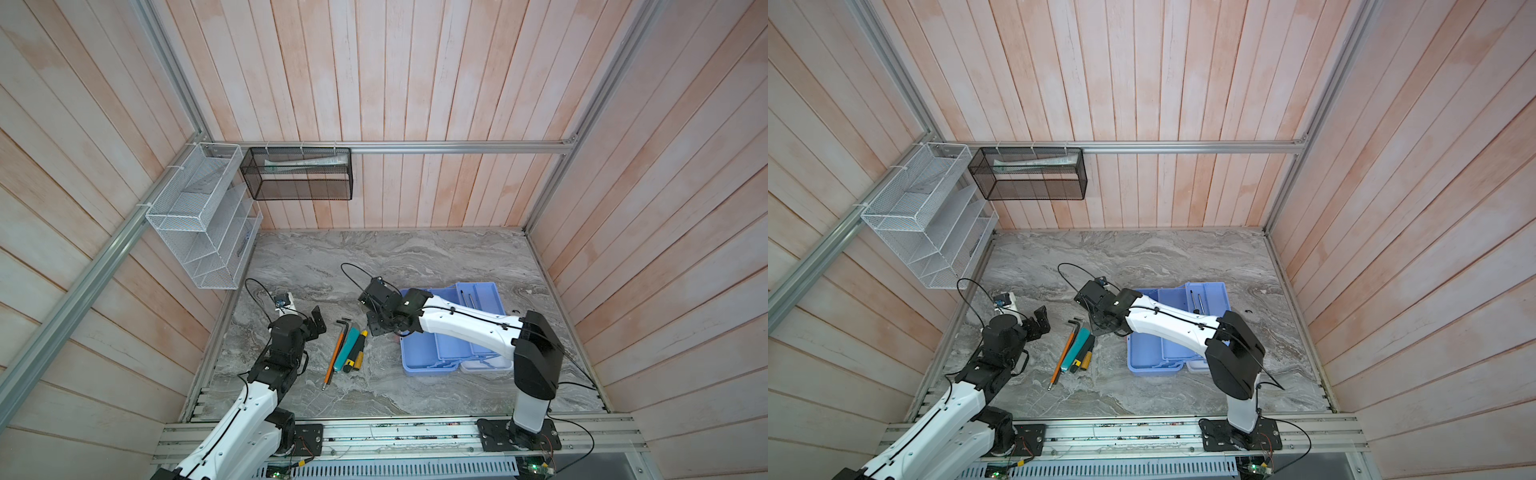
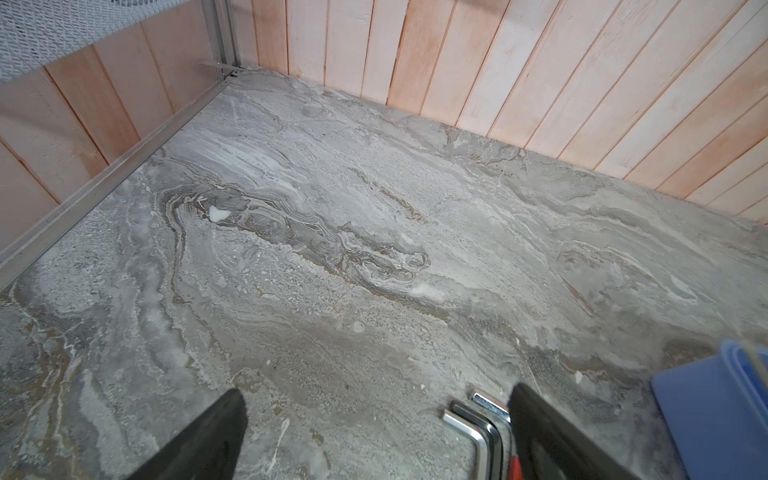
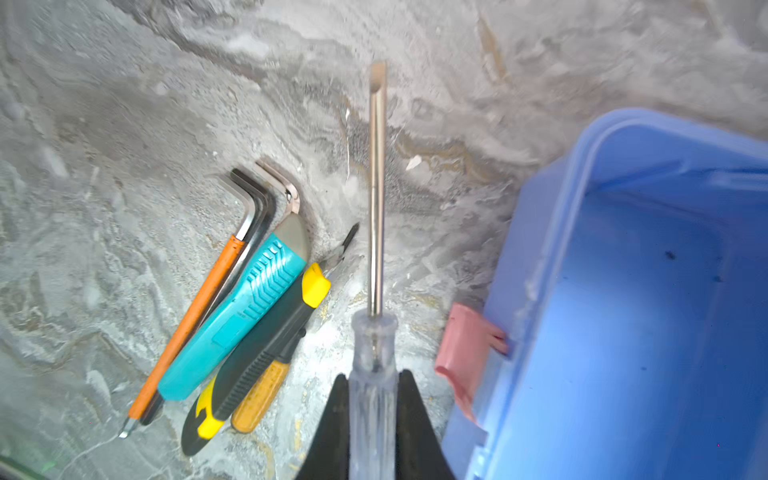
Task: Pack the tool kit
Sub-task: 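Carry the clear-handled flat screwdriver into the box and release it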
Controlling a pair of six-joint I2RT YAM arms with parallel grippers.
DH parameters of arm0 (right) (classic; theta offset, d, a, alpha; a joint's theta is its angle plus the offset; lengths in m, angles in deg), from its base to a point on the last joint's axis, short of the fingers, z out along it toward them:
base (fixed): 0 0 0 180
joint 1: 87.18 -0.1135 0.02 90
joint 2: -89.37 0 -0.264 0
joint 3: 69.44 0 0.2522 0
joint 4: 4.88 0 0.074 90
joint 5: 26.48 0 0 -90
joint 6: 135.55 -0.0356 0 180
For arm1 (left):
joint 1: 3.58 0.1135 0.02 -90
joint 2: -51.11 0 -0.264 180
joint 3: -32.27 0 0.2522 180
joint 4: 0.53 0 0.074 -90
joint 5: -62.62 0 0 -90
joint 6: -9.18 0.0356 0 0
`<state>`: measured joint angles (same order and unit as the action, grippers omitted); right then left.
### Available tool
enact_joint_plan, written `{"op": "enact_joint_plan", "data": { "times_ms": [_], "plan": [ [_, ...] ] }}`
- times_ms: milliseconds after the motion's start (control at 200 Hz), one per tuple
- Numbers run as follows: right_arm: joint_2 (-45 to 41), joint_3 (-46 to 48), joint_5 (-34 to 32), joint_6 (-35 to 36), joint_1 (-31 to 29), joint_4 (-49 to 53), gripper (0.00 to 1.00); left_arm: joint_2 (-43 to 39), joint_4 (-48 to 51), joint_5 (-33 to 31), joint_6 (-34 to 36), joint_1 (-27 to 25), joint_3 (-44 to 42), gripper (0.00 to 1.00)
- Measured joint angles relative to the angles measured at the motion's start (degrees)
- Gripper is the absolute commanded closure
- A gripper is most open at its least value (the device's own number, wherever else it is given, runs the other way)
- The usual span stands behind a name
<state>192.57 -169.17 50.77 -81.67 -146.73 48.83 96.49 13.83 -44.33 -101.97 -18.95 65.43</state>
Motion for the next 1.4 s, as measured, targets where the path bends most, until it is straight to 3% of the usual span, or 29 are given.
{"op": "enact_joint_plan", "data": {
  "times_ms": [210,680,985,1400],
  "plan": [
    [-10.14,5.35,-1.99,5.33,5.35,3.06,1.00,0.17,-0.02,0.00,0.00,0.00,0.00,0.00],
    [-34.51,22.88,-6.64,10.16,32.11,7.96,1.00,1.53,-0.02,0.00,0.00,0.07,0.00,0.00],
    [-33.29,26.80,-8.28,13.70,36.35,8.07,1.00,3.13,0.02,-0.02,-0.02,0.07,0.33,0.00],
    [-29.73,27.61,-7.50,14.75,36.50,8.17,0.99,2.67,0.02,-0.04,-0.02,0.07,0.33,0.00]
  ]
}}
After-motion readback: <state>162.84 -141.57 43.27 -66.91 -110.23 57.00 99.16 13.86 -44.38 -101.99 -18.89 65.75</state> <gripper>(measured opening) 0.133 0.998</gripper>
